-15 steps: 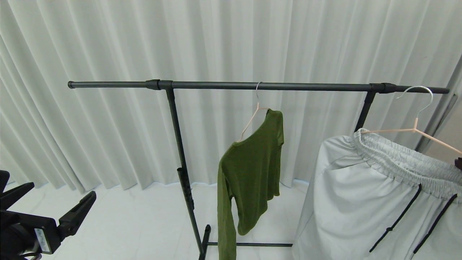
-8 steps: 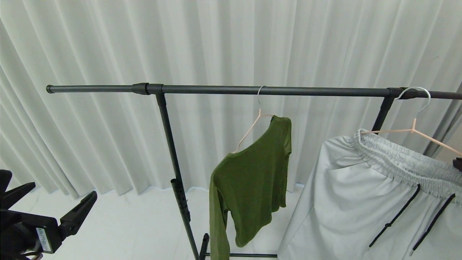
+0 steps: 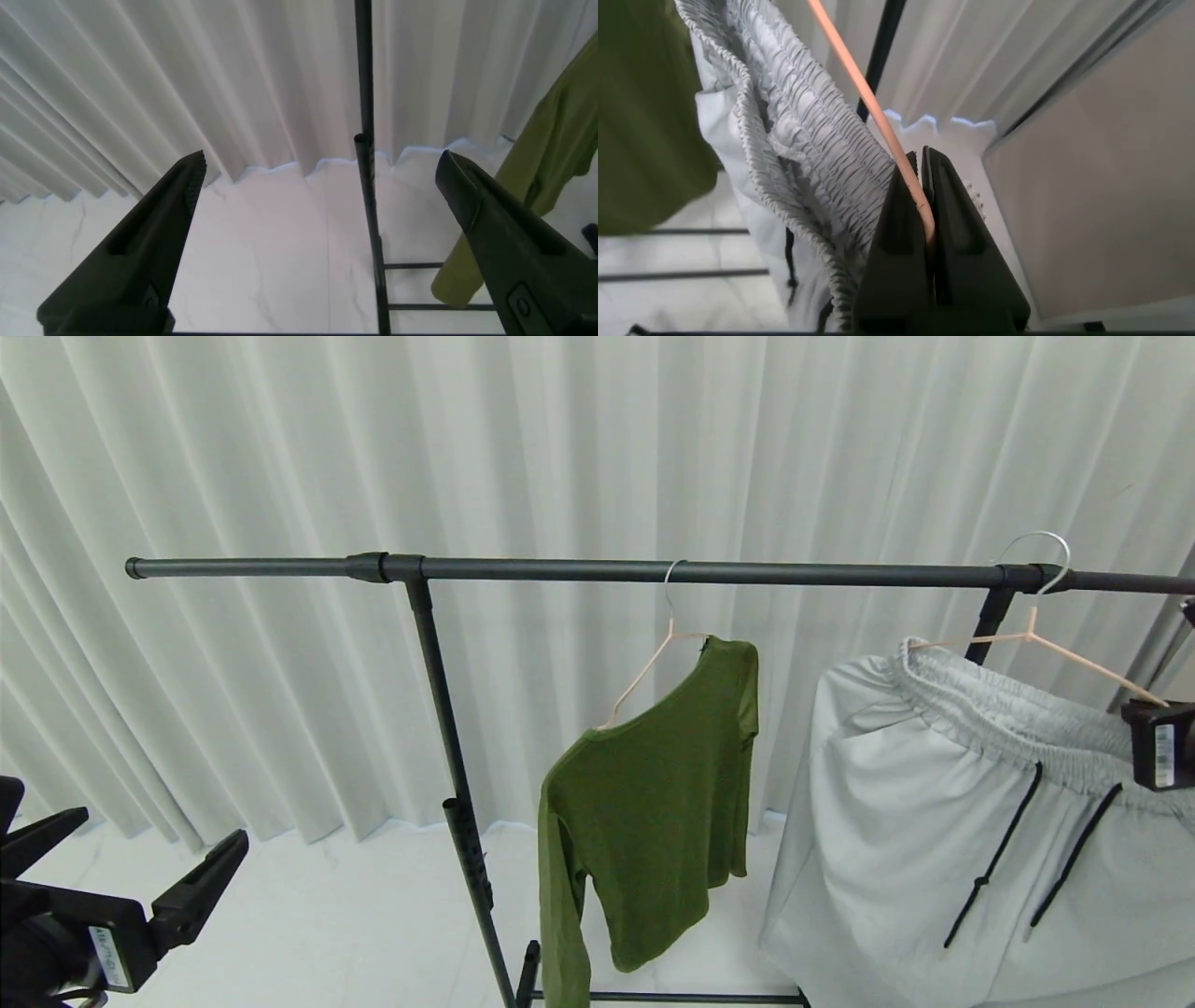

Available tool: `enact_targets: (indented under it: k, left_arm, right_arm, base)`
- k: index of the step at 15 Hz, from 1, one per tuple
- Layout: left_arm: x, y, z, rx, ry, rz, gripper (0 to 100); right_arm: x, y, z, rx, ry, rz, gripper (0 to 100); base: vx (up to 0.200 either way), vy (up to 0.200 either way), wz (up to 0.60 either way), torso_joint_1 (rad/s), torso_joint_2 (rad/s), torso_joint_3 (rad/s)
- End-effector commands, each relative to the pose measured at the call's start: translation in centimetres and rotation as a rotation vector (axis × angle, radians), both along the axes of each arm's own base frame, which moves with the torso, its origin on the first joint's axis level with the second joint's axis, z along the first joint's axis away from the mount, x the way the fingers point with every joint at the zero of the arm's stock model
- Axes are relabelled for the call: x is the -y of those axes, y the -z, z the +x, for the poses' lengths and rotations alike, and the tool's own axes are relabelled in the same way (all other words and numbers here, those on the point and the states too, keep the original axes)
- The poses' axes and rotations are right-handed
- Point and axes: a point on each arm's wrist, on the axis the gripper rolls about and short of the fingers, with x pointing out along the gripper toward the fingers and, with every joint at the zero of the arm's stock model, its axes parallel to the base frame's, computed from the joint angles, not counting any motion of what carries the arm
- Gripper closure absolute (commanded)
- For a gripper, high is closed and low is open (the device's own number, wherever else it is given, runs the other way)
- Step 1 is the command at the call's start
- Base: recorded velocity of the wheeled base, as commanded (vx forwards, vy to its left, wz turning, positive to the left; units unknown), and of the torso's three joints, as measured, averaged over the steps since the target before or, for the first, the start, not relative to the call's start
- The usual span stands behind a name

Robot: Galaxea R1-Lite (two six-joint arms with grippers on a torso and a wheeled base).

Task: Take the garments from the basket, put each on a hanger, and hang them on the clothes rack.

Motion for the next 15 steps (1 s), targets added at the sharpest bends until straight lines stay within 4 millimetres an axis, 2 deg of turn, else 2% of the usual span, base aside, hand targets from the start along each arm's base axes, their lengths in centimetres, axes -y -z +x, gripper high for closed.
enact_targets:
  k: [1,3,6,11,15]
  left_arm:
    - [0.0,0.0,0.0,0.002,-0.001,0.0,0]
    - [0.0,-0.1,0.0,0.003,-0.001,0.001,0]
    - [0.0,-0.1,0.0,0.003,-0.001,0.001,0]
    - [0.0,0.0,0.0,-0.003,-0.001,0.002,0]
    - [0.0,0.1,0.0,-0.006,-0.001,0.001,0]
  right_arm:
    - [-0.8,0.1,4.4,-0.027,-0.001,-0.005,100]
    - [-1.2,-0.3,7.0,-0.015,0.002,-0.003,100]
    - [-1.6,-0.1,9.5,-0.029,0.004,-0.005,100]
    - [-1.5,1.4,11.3,-0.077,0.018,-0.013,100]
    - [-1.5,1.5,12.5,-0.072,0.037,-0.018,100]
  base:
    - [0.0,0.0,0.0,0.0,0.0,0.0]
    - [0.0,0.0,0.0,0.0,0.0,0.0]
    - [0.0,0.0,0.0,0.0,0.0,0.0]
    - [0.0,0.0,0.0,0.0,0.0,0.0]
    - [0.0,0.0,0.0,0.0,0.0,0.0]
